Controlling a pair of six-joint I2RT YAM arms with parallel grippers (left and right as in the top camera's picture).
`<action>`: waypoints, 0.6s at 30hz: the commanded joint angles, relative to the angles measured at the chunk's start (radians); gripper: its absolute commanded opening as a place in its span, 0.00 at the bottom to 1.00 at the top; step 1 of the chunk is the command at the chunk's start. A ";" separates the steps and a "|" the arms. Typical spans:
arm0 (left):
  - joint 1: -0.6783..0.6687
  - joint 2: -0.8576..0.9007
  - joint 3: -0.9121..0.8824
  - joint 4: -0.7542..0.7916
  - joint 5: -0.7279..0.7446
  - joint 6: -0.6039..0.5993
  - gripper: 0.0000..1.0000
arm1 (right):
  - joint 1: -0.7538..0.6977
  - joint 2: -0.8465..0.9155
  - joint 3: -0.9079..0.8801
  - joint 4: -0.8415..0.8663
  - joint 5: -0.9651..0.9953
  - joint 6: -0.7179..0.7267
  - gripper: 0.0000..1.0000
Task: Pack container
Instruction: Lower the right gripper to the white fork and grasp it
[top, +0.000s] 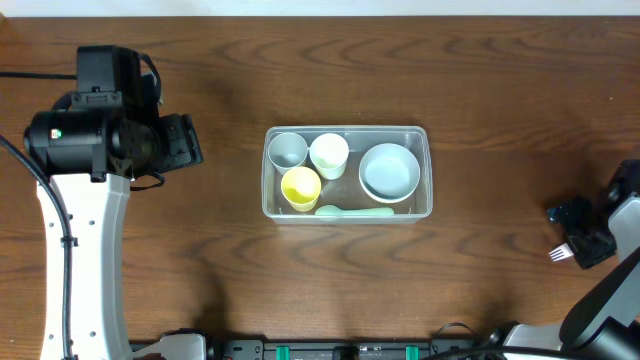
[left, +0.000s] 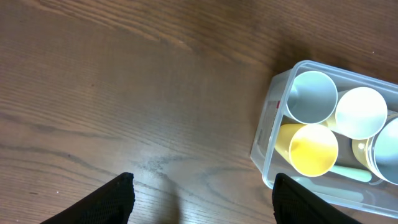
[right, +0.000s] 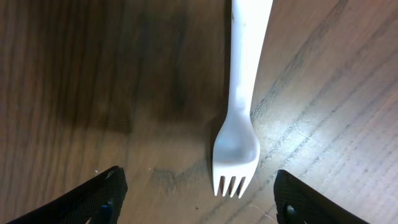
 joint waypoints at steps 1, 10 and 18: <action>0.005 0.007 -0.008 -0.003 -0.001 -0.002 0.71 | -0.011 0.001 -0.027 0.021 -0.003 0.019 0.77; 0.005 0.007 -0.008 -0.003 -0.001 -0.002 0.72 | -0.039 0.001 -0.053 0.055 -0.003 0.019 0.78; 0.005 0.007 -0.008 -0.003 -0.001 -0.002 0.72 | -0.056 0.001 -0.055 0.060 -0.003 0.019 0.79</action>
